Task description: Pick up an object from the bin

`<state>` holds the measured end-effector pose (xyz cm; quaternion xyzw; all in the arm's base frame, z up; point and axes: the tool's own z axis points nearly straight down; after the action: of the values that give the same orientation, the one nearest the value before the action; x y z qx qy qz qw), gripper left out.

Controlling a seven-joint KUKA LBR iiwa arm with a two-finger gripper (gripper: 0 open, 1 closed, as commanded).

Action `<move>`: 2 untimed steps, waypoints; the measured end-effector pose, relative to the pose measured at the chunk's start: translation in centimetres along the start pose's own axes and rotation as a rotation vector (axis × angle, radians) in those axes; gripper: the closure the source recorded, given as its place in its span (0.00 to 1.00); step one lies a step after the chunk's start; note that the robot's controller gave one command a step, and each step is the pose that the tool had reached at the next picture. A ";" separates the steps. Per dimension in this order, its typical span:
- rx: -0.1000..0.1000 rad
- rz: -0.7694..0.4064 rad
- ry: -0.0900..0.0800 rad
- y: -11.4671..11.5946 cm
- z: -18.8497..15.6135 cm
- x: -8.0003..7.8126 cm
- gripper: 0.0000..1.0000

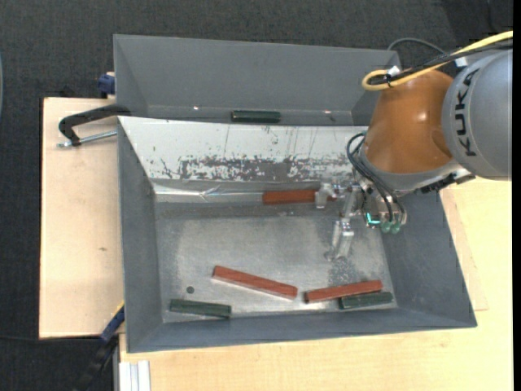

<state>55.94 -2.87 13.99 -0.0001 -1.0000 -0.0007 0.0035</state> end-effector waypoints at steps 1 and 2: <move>0.001 -0.001 -0.008 0.0 -0.5 -0.2 0.00; 0.003 -0.044 -0.013 3.0 2.1 2.0 0.00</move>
Offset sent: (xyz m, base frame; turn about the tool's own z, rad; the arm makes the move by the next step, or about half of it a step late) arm -0.0454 0.0637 -0.0492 -0.0935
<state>53.89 0.13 11.88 0.0218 -0.9998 0.0005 -0.0032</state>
